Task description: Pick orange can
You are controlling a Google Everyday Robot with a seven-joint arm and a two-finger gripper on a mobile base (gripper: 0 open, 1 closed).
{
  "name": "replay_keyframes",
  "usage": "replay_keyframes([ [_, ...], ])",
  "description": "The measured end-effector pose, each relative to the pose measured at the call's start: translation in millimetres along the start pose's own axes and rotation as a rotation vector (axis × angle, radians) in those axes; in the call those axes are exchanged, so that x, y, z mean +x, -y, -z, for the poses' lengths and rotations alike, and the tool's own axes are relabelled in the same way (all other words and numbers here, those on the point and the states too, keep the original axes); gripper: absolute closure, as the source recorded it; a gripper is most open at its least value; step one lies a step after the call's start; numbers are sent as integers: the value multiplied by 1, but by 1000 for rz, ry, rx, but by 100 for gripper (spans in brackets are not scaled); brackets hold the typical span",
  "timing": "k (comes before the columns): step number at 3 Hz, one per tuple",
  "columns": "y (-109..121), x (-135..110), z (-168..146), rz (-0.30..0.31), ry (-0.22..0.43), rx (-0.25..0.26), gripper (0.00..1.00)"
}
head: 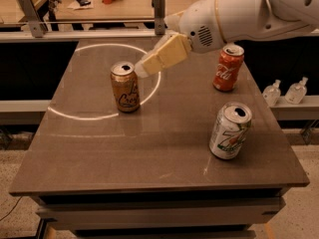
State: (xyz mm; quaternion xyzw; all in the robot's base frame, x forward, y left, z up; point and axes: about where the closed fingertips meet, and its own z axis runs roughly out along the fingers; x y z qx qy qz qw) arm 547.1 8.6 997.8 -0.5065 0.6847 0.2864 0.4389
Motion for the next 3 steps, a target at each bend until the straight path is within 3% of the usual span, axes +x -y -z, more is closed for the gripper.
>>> replay_keyframes([
  [1,3,10,-24,-8,-6,36,0],
  [2,5,36,-59,-18,1,0,0],
  [3,5,36,-59,-18,1,-1,0],
])
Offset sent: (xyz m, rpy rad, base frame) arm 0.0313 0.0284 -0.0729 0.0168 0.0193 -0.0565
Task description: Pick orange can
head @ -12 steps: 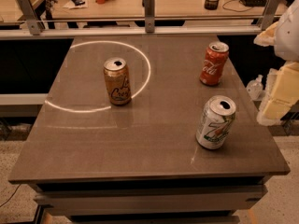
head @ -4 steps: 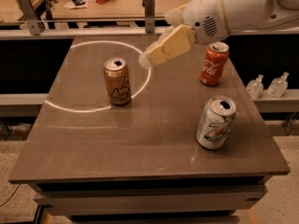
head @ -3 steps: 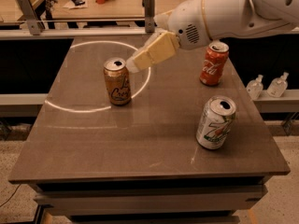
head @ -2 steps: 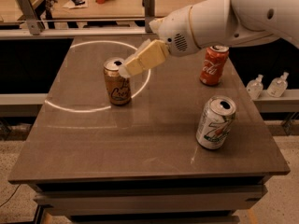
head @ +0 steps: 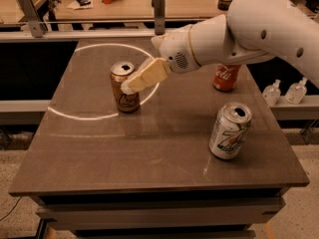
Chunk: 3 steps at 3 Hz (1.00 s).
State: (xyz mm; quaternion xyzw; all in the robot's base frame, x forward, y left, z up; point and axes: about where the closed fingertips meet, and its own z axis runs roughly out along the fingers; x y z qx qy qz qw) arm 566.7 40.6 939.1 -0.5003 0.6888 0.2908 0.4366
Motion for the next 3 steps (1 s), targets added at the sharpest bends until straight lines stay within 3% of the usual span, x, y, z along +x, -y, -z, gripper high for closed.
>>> replay_keyframes([
  [2,-3,15,-24,-18,55,-81,0],
  [3,-3,27,-40,-20,50,-103,0],
])
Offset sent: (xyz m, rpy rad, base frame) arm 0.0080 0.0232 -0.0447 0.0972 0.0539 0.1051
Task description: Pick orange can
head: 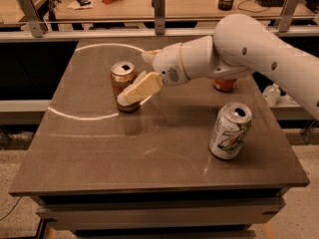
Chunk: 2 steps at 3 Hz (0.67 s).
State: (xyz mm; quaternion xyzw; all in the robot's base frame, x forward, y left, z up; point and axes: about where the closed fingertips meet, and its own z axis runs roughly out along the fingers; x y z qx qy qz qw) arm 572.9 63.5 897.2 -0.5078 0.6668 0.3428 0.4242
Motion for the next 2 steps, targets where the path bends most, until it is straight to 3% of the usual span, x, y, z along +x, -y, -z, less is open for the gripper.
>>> replay_keyframes([
  [1,-1,9,-9,-5,-18,-3,0],
  [2,-2,15,-13,-11,-34,2,18],
])
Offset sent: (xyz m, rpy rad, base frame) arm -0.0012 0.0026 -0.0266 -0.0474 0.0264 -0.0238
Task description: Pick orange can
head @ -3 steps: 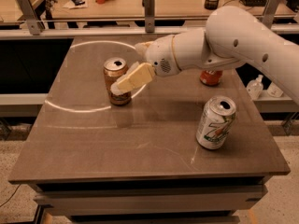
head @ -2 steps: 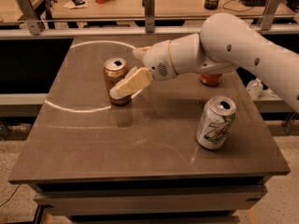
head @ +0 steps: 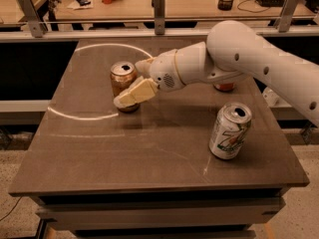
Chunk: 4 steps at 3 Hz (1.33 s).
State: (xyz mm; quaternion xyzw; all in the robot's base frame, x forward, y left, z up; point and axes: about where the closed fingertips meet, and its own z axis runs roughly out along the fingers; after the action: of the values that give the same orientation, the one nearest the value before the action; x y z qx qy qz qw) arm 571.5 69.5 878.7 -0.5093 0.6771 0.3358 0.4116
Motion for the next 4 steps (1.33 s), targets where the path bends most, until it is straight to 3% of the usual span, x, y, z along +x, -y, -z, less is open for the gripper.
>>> replay_keyframes([
  [2,-5,0,0,34,46,41,65],
  [3,-5,-11,3,50,64,50,88],
  [4,-2,-32,8,65,51,51,100],
])
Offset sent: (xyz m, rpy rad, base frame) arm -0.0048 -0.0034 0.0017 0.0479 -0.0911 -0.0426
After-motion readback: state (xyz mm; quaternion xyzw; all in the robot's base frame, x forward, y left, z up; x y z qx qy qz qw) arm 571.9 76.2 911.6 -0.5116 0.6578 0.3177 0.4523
